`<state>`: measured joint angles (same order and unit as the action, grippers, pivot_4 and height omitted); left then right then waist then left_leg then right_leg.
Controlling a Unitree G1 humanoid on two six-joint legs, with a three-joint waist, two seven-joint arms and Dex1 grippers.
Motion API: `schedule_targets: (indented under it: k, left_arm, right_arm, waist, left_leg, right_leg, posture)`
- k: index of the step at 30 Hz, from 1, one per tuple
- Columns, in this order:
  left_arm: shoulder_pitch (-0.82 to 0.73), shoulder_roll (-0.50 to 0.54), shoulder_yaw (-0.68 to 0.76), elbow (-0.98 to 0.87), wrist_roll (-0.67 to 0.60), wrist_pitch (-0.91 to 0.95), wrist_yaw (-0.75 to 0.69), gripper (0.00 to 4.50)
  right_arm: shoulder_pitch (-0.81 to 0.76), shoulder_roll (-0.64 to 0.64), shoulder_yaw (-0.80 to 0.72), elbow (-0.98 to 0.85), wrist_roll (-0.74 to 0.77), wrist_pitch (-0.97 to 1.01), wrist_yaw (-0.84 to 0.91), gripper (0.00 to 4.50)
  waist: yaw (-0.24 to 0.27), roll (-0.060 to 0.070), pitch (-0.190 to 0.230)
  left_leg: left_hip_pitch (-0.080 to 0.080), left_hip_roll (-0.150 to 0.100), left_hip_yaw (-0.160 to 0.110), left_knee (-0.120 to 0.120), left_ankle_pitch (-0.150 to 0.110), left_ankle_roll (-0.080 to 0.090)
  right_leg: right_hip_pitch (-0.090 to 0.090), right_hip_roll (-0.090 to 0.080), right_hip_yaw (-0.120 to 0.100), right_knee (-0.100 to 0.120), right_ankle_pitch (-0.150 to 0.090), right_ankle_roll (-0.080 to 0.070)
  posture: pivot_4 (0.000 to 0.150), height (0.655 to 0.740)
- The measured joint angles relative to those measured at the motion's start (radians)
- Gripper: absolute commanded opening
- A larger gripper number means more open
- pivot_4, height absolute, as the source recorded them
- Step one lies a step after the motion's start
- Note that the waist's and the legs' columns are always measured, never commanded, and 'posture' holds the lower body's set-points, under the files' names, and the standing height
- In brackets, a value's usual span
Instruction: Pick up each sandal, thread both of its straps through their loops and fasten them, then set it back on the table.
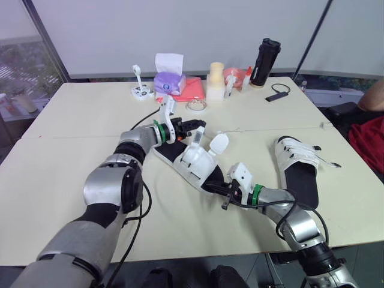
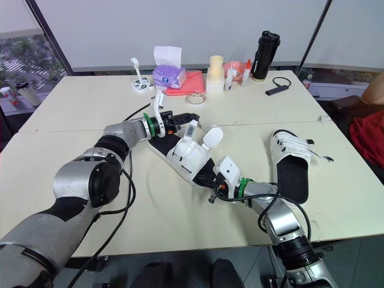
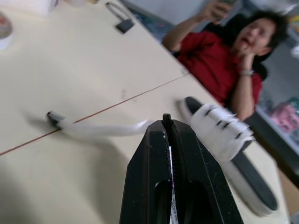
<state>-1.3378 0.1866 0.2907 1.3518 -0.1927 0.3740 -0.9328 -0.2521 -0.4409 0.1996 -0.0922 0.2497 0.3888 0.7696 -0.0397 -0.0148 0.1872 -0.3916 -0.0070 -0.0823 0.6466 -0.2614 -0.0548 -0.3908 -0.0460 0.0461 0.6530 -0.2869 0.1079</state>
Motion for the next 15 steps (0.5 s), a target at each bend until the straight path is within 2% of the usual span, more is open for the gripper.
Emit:
schedule_targets:
  k: [1,4,11,15]
  left_arm:
    - [0.001,-0.005,-0.011,0.002,0.015,-0.003,-0.002,0.03]
    - [0.003,-0.024,-0.049,0.004,0.058,-0.013,-0.005,0.98]
    - [0.009,-0.037,-0.081,0.007,0.111,-0.035,-0.013,4.46]
    - [0.009,-0.035,-0.059,0.008,0.107,-0.049,0.038,4.46]
  right_arm:
    - [0.005,0.0,0.0,-0.007,0.0,0.001,-0.004,0.0]
    - [0.013,0.0,0.0,-0.02,0.0,0.01,-0.008,0.0]
    - [0.017,0.001,0.001,-0.029,0.0,0.018,-0.014,0.0]
    - [0.017,0.001,0.001,-0.029,0.0,0.019,-0.015,0.0]
  waist:
    - [0.001,0.0,0.0]
    - [0.001,0.0,0.0]
    - [-0.001,0.0,0.0]
    - [-0.001,0.0,0.0]
  left_leg:
    - [0.0,0.0,0.0,0.0,0.0,0.0]
    - [0.0,0.0,0.0,0.0,0.0,0.0]
    - [0.0,0.0,0.0,0.0,0.0,0.0]
    - [0.0,0.0,0.0,0.0,0.0,0.0]
  right_leg:
    - [0.0,0.0,0.0,0.0,0.0,0.0]
    - [0.0,0.0,0.0,0.0,0.0,0.0]
    - [0.0,0.0,0.0,0.0,0.0,0.0]
    - [0.0,0.0,0.0,0.0,0.0,0.0]
  posture:
    - [0.15,0.74]
    - [0.15,0.74]
    - [0.15,0.74]
    - [0.15,0.74]
